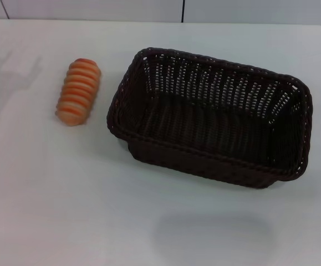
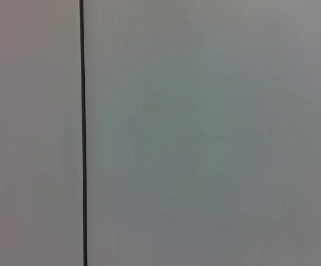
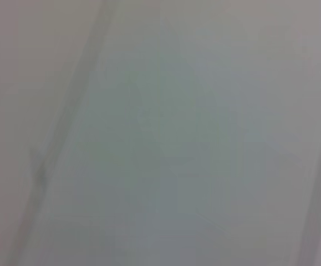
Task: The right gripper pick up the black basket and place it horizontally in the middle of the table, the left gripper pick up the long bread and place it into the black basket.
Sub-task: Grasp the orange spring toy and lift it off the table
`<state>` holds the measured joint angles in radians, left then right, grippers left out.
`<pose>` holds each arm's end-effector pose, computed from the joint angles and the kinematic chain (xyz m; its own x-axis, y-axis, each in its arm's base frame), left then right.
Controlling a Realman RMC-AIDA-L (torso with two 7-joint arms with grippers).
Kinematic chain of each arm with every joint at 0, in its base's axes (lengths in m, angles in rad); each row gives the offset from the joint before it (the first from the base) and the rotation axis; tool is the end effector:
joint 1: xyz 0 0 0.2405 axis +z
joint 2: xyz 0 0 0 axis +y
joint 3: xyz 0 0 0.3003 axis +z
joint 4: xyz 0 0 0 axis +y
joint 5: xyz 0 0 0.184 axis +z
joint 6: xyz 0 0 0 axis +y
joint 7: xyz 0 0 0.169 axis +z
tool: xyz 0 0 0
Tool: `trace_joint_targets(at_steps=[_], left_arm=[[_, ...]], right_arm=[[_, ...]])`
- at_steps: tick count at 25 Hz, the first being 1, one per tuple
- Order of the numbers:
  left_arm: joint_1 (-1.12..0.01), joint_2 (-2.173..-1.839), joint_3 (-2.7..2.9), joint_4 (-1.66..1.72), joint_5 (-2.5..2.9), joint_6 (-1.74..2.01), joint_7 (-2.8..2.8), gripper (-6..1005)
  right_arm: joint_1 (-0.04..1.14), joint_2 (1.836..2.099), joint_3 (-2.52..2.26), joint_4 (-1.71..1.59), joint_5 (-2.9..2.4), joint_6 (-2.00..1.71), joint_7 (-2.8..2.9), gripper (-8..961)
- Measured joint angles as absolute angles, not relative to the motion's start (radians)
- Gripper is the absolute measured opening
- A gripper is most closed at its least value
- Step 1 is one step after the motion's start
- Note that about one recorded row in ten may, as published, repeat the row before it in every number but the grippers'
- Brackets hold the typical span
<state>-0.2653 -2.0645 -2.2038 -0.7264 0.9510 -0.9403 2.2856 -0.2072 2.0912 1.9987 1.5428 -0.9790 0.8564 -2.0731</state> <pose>-0.3471 0.3693 0.0728 0.7287 -0.0437 0.6835 0.6577 -0.2334 -0.7162 0.2791 0.2620 0.1456 0.8258 0.2372 -0.5116 -0.4732 -0.2020 -0.8575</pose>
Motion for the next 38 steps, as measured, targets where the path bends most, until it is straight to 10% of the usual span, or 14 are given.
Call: trace_joint_targets(at_steps=[20,28,38], left_arm=[[-0.22,-2.059,-2.037,-0.955,1.113,-0.699,2.012,785],[-0.145,-2.006,-2.048,-1.403,1.819,-0.845,0.957,785],[-0.394,-2.057,-2.09,-1.512,2.494,-1.233,0.559,785]], right_arm=[[-0.284,2.092,2.076,1.28,-0.727,0.798,-2.342,470],[-0.271,2.092,2.076,1.269,-0.741,0.778,-2.366,471],[-0.243,2.088,2.077,1.264,-0.781,0.774,-2.385,470]])
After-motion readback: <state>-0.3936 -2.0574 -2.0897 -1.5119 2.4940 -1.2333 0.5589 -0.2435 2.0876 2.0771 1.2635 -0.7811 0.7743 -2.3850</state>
